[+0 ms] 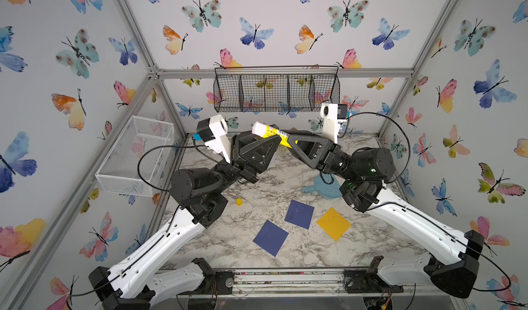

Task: Seal the envelope with a glue stick
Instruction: Screw the glue stick, then pick up the lid from the center of the board.

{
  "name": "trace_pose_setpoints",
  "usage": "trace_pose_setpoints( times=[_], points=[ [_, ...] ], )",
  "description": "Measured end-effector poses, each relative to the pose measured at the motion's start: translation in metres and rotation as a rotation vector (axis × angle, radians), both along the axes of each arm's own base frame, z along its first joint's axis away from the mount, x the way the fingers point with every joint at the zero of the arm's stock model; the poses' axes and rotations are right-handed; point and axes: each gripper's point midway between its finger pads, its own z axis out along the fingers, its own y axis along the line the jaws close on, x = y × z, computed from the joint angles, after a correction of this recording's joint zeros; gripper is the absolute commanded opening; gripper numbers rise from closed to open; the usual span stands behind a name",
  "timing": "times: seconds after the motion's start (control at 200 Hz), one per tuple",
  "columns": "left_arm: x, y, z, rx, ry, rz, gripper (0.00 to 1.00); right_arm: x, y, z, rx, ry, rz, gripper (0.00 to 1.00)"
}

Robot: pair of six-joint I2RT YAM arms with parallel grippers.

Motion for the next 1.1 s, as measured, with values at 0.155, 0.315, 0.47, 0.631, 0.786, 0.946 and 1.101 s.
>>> trace_pose_setpoints(
  times=[0.155, 0.315, 0.47, 0.631, 0.786, 0.946, 1.101],
  points=[
    [0.003, -0.001, -0.001, -0.001, 0.006, 0.011, 0.00, 0.000, 0.002, -0.001, -0.002, 0.007, 0.015, 0.45],
    [0.005, -0.003, -0.002, 0.004, 0.010, 0.012, 0.00, 0.000, 0.002, -0.002, -0.003, 0.012, 0.023, 0.38],
    [0.007, -0.004, -0.004, 0.007, 0.017, 0.016, 0.00, -0.001, 0.002, -0.001, 0.001, 0.013, 0.031, 0.30],
    [0.009, -0.004, -0.005, 0.005, 0.022, 0.022, 0.00, -0.001, 0.002, -0.002, 0.000, 0.019, 0.034, 0.21],
    [0.010, -0.003, -0.005, 0.004, 0.026, 0.030, 0.20, 0.000, 0.002, -0.002, 0.000, 0.022, 0.032, 0.19],
    [0.012, -0.002, -0.012, 0.026, 0.049, 0.051, 0.42, 0.004, 0.004, -0.009, -0.011, 0.034, 0.014, 0.17],
    [0.018, 0.002, -0.043, 0.100, 0.126, 0.105, 0.44, 0.013, 0.003, -0.018, -0.052, 0.037, -0.078, 0.16]
  ],
)
